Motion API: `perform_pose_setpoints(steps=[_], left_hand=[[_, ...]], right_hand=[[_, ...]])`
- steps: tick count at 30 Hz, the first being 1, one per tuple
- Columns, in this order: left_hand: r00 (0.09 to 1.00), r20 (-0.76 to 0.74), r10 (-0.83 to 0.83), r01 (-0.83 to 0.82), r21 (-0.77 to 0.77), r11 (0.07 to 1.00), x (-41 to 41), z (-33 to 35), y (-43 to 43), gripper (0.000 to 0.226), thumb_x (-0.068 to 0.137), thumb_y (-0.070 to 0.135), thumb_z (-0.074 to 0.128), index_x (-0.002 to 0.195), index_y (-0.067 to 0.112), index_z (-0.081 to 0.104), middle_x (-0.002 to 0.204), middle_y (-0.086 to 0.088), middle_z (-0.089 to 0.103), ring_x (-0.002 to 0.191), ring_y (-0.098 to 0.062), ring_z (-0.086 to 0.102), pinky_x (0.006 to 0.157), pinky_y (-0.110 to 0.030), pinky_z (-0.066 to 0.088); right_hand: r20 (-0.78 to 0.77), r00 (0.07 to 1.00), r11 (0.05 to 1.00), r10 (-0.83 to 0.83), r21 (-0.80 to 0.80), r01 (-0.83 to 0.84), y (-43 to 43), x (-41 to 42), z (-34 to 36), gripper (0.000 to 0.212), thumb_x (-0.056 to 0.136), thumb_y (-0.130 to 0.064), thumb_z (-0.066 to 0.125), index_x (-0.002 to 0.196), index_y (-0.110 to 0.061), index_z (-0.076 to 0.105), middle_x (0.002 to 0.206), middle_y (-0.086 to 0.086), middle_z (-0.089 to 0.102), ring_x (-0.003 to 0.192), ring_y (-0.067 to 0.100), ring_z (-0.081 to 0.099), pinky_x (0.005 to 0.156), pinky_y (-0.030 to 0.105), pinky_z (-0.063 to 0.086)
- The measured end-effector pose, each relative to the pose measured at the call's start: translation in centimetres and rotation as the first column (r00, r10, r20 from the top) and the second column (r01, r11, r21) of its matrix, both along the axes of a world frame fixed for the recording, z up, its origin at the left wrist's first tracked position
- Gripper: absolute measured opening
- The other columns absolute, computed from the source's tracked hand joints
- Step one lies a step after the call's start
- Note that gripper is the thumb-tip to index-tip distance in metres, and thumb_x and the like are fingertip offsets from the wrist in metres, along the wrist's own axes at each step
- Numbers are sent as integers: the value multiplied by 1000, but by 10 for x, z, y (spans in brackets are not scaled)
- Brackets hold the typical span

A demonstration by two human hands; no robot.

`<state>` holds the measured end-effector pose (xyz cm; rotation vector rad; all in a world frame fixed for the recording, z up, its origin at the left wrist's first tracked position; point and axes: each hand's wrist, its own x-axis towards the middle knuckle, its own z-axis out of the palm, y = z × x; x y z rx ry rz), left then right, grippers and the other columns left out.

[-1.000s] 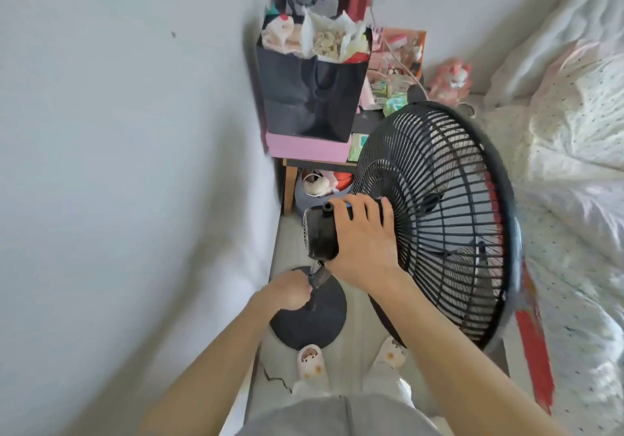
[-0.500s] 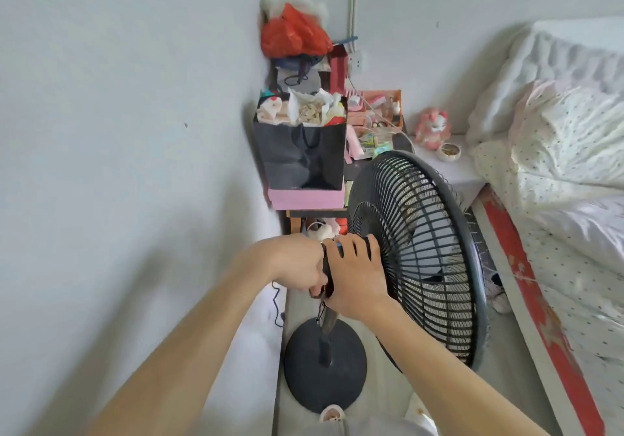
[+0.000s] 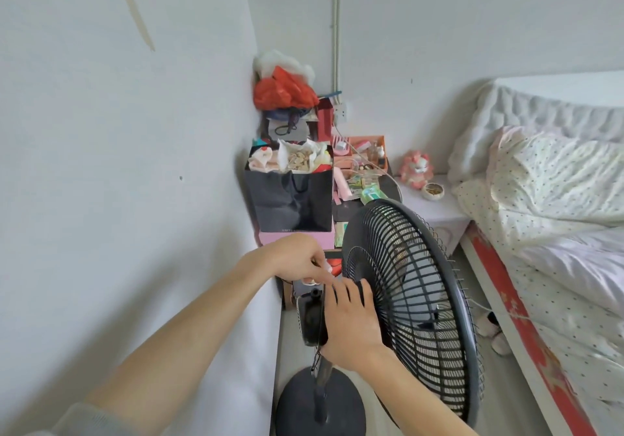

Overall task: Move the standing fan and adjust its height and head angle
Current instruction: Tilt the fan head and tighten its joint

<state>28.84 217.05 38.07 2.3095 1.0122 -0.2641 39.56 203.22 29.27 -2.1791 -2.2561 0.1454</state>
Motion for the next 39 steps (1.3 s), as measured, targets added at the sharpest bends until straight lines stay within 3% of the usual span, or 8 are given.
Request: perform_pose_setpoints(steps=[7, 13, 18, 22, 28, 33, 36, 39], left_hand=[[890, 208, 405, -360, -225, 906, -26, -77, 2, 41, 80, 62, 71, 66, 23, 75, 65, 4, 65, 60, -7, 55, 64, -23, 46], [496, 313, 810, -571, -586, 575, -37, -138, -31, 46, 67, 73, 68, 82, 31, 82, 82, 12, 76, 81, -1, 66, 72, -26, 48], [287, 263, 921, -598, -702, 387, -34, -165, -45, 20, 93, 29, 69, 78, 22, 81, 86, -7, 77, 86, -28, 66, 80, -40, 54], [-16, 67, 998, -511, -858, 50, -29, -194, -60, 34, 101, 10, 49, 77, 9, 73, 72, -10, 73, 75, -29, 65, 68, -37, 54], [0, 80, 997, -426, -902, 73, -30, -208, -65, 50, 104, 15, 44, 66, 13, 78, 70, -10, 70, 66, -25, 61, 65, -33, 46], [-51, -34, 998, -359, -932, -51, -26, -212, -76, 50, 103, 9, 43, 56, 17, 61, 55, -2, 43, 42, -10, 30, 42, -21, 20], [-126, -40, 991, -356, -931, -83, -12, -199, -94, 39, 105, 10, 35, 74, 13, 58, 51, 0, 48, 35, -7, 33, 32, -17, 23], [-149, 119, 982, -537, -844, 21, -5, -189, -108, 40, 101, 3, 42, 75, 16, 69, 48, 9, 59, 38, -2, 46, 35, -13, 37]], right_hand=[[-15, 1000, 999, 8, -37, -9, 0, -1, 3, 104, 83, -45, 66, 159, -8, 5, 162, 10, 20, 152, 31, 10, 122, 56, -6], [-97, 993, 993, 62, -96, -71, 12, 7, 7, 110, 76, -51, 64, 160, -23, -2, 163, 7, 16, 153, 28, 3, 122, 56, -9], [-64, 996, 995, 60, -72, -64, 12, 1, 4, 115, 70, -69, 69, 158, -25, 8, 161, 6, 23, 150, 30, 12, 121, 57, -4], [11, 997, 992, 70, -104, -69, 18, -1, 3, 107, 76, -54, 73, 158, -24, 11, 161, 8, 23, 150, 32, 14, 122, 57, 0], [80, 994, 992, 71, -110, -62, 26, -4, 5, 101, 76, -49, 76, 155, -23, 18, 157, 9, 30, 144, 35, 26, 120, 55, 13], [98, 994, 994, 45, -100, -35, 29, -6, 1, 98, 75, -50, 74, 152, -22, 22, 154, 8, 35, 141, 35, 30, 118, 52, 16], [77, 997, 993, 12, -119, -3, 33, -4, 0, 101, 73, -51, 75, 153, -24, 21, 155, 8, 33, 143, 34, 26, 118, 52, 12], [50, 999, 993, -20, -118, 26, 32, -2, 0, 99, 71, -51, 76, 152, -25, 24, 154, 6, 33, 143, 33, 26, 118, 51, 12]])
